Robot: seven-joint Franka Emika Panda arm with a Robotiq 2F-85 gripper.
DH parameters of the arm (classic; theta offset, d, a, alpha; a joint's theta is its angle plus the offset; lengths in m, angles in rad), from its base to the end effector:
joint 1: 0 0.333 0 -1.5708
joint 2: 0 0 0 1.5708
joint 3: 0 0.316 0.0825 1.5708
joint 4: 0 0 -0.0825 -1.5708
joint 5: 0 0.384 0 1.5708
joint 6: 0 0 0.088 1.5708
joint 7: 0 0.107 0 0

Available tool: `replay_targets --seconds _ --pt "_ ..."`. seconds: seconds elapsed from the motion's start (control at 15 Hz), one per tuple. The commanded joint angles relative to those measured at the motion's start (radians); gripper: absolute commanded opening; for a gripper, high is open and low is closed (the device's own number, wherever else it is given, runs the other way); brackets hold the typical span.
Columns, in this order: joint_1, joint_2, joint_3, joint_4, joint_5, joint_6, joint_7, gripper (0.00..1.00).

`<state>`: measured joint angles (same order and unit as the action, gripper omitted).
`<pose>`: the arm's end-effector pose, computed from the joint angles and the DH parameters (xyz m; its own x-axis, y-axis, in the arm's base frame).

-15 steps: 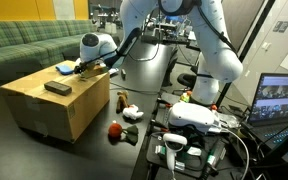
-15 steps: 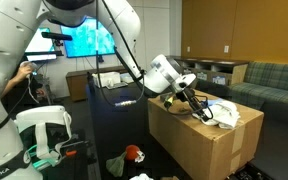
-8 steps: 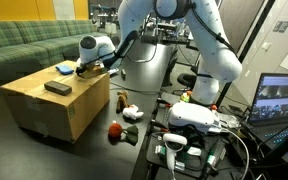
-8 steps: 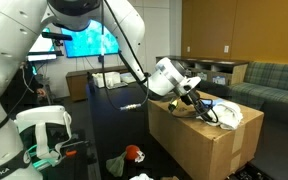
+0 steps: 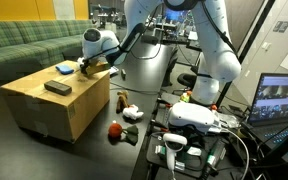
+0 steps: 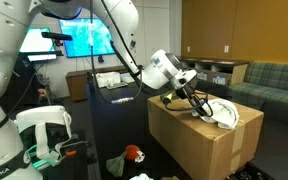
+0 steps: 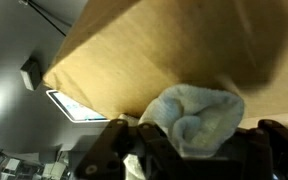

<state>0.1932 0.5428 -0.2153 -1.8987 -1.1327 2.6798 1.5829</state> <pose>0.6424 0.0221 0.2298 0.6824 -0.3606 0.6359 -0.5803 -0.7962 0.1713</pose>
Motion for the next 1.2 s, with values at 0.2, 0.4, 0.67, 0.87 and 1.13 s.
replay_targets --seconds 0.2,0.4,0.67,0.87,1.13 --pt "0.037 -0.256 -0.033 -0.202 -0.039 -0.110 0.045 0.00" --pt "-0.015 -0.398 0.045 -0.291 -0.064 -0.272 0.078 0.00" --pt "-0.057 -0.577 0.115 -0.409 -0.030 -0.508 0.108 0.00" --pt "-0.096 -0.675 0.156 -0.497 -0.001 -0.619 0.126 0.00" --pt "-0.160 -0.712 0.145 -0.594 0.050 -0.587 0.122 0.00"
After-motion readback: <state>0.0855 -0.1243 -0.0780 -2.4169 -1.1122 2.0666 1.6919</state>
